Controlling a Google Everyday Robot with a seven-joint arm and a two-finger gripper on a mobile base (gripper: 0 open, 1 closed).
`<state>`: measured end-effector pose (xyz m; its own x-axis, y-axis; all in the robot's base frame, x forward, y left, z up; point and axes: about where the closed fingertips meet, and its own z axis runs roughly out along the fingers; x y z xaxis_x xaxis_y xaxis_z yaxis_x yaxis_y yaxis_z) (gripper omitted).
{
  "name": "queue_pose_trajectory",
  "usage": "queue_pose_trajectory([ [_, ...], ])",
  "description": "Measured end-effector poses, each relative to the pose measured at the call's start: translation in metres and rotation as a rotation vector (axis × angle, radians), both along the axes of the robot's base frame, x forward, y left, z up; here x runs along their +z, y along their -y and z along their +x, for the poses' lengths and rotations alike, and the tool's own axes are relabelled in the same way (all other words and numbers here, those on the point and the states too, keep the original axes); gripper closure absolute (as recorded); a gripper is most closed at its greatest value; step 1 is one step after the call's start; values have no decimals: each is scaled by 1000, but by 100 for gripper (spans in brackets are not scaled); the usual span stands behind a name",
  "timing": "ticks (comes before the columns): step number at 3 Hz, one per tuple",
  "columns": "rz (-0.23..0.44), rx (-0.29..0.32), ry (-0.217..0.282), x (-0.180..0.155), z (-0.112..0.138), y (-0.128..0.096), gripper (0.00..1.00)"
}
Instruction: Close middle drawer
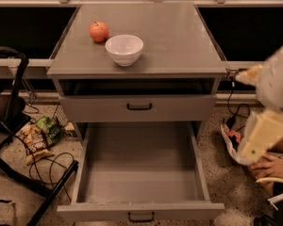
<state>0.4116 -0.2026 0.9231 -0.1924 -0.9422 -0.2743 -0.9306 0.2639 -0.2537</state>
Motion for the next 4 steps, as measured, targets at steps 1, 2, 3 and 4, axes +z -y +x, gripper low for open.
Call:
queue_pose_trajectory([
  [1, 81, 21, 27, -56, -32, 0, 0],
  [2, 127, -34, -21, -178, -66, 30, 0],
  [3, 121, -117, -92, -282, -92, 52, 0],
  [4, 129, -192, -143, -331, -90, 58, 0],
])
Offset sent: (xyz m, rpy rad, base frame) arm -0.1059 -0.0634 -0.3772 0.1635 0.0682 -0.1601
